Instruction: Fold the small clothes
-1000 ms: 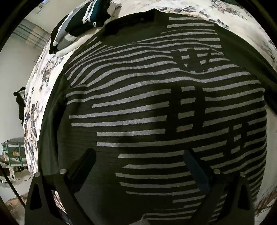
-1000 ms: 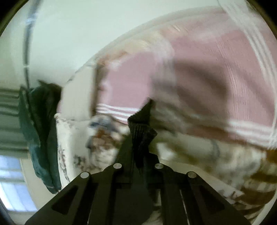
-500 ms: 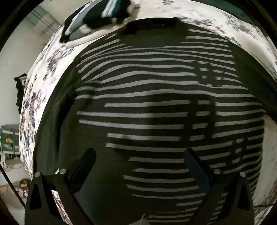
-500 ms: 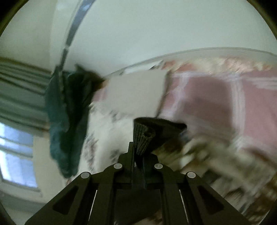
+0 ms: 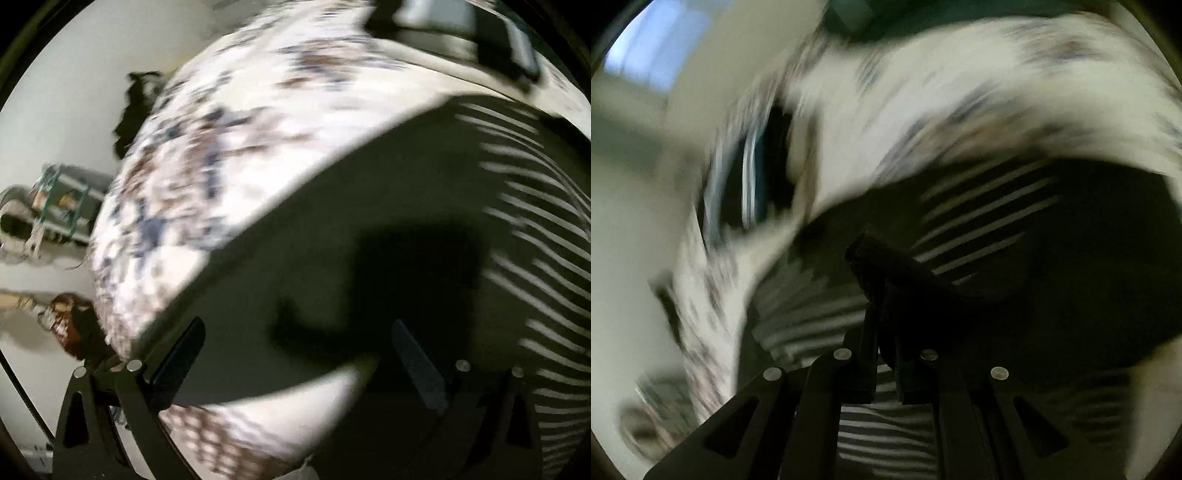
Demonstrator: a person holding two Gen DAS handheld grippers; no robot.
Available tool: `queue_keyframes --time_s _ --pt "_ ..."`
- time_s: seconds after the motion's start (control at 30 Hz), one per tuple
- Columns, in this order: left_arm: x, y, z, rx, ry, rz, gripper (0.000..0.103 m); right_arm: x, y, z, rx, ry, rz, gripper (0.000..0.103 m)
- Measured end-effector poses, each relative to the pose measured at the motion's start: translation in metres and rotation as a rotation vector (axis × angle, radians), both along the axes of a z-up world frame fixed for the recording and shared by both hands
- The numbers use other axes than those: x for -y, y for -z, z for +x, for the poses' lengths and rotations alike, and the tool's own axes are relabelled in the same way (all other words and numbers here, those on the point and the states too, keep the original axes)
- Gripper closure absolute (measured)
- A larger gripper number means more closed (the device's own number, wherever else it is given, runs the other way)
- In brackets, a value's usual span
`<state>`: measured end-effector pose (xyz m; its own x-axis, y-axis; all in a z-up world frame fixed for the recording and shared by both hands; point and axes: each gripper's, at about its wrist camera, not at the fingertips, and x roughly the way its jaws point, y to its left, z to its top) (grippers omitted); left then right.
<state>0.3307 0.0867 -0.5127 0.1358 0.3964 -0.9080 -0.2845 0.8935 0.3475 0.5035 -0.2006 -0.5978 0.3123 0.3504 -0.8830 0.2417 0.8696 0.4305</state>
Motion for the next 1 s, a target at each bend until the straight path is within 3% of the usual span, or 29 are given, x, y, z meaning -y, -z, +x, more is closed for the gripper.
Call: queue_keyframes --time_s 0.07,0.2,0.3,0.4,0.47,0.5,0.53,0.6,0.7,0.83,1.0 --pt "-0.044 -0.005 -0.010 0.018 -0.035 0.030 0.000 -0.062 0.020 0.014 -0.044 -0.084 -0.051 0.096" --pt "-0.103 -0.007 -0.028 0.030 -0.101 0.053 0.000 -0.180 0.004 0.013 0.006 -0.218 -0.006 0.096" --pt "-0.142 -0.002 -0.041 0.029 -0.149 0.050 0.000 -0.241 0.009 0.022 0.000 -0.314 -0.042 0.096" --pt "-0.171 0.006 -0.053 0.007 -0.191 0.009 0.000 -0.272 0.040 0.022 -0.096 -0.367 -0.134 0.094" --pt "-0.188 0.007 -0.063 0.016 -0.211 -0.055 0.000 -0.255 0.043 0.021 -0.151 -0.321 -0.024 0.088" --pt "-0.194 0.007 -0.068 0.020 -0.215 -0.086 0.000 -0.246 0.039 0.022 -0.162 -0.291 0.040 0.076" --pt "-0.205 0.007 -0.077 0.027 -0.224 -0.138 0.000 -0.229 0.032 0.015 -0.167 -0.241 0.115 0.055" --pt "-0.219 0.008 -0.089 0.028 -0.243 -0.217 0.000 -0.188 0.015 -0.003 -0.156 -0.143 0.150 0.035" --pt "-0.241 0.014 -0.115 0.038 -0.292 -0.346 0.000 -0.135 -0.006 -0.040 -0.156 -0.036 0.109 0.034" --pt "-0.269 0.038 -0.144 0.068 -0.391 -0.534 0.000 -0.079 -0.012 -0.085 -0.197 0.102 0.050 0.031" --pt "-0.272 0.077 -0.152 0.014 -0.421 -0.560 0.000 -0.048 0.012 -0.113 -0.299 0.170 0.040 0.031"
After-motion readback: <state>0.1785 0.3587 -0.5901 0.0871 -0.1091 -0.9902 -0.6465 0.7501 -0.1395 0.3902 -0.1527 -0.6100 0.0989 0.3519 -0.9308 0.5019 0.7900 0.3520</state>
